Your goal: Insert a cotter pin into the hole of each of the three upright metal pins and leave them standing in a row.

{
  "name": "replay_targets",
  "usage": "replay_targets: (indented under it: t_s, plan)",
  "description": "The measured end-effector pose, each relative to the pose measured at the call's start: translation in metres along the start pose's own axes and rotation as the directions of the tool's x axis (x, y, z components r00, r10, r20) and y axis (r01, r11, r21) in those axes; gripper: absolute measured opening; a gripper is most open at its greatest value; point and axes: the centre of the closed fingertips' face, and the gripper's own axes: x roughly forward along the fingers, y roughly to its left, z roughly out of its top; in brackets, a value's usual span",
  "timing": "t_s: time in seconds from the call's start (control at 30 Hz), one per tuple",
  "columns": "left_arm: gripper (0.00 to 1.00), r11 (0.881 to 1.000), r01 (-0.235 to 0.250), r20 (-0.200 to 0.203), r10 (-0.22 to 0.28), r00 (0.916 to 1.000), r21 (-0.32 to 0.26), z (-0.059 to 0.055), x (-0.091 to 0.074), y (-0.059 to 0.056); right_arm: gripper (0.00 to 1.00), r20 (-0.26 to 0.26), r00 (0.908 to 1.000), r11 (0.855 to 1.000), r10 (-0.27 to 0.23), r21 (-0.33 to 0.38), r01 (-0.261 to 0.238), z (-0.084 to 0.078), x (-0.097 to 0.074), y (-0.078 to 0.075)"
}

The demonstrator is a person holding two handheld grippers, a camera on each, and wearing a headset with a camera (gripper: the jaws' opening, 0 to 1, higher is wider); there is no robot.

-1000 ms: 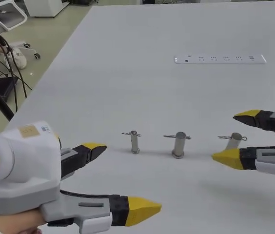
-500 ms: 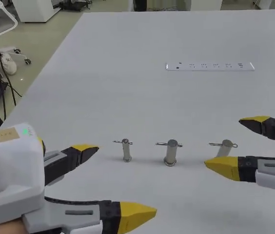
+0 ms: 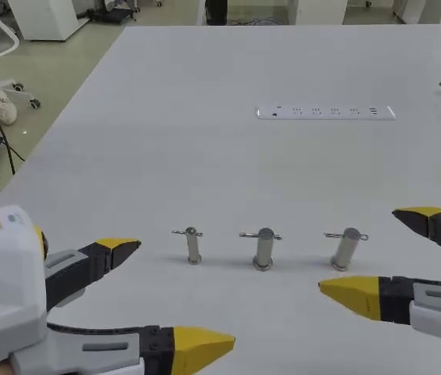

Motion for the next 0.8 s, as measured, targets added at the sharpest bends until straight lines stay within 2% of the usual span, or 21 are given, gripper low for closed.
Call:
replay_targets:
  t_s: [0.1, 0.17, 0.5, 0.8]
  plan:
    - [0.99, 1.000, -0.001, -0.006, 0.001, 1.0000, 0.001, -0.002, -0.001, -0.001, 0.92, -0.028, 0.9996, 0.999, -0.002, -0.047, 0.000, -0.004, -0.004, 0.006]
    - [0.99, 1.000, -0.001, -0.012, 0.002, 0.9999, 0.005, -0.004, -0.001, -0.002, 0.94, -0.040, 0.9992, 0.999, -0.003, -0.049, 0.001, -0.006, -0.005, 0.009]
    - [0.99, 1.000, -0.019, 0.004, 0.019, 0.9998, -0.020, -0.007, -0.005, -0.002, 0.98, -0.055, 0.9984, 1.000, -0.009, 0.001, 0.009, -0.019, -0.014, 0.016]
    - [0.99, 0.999, -0.039, -0.028, 0.038, 0.9989, -0.031, -0.020, -0.009, 0.003, 0.98, -0.078, 0.9963, 0.998, -0.035, 0.053, 0.039, -0.035, -0.023, 0.018]
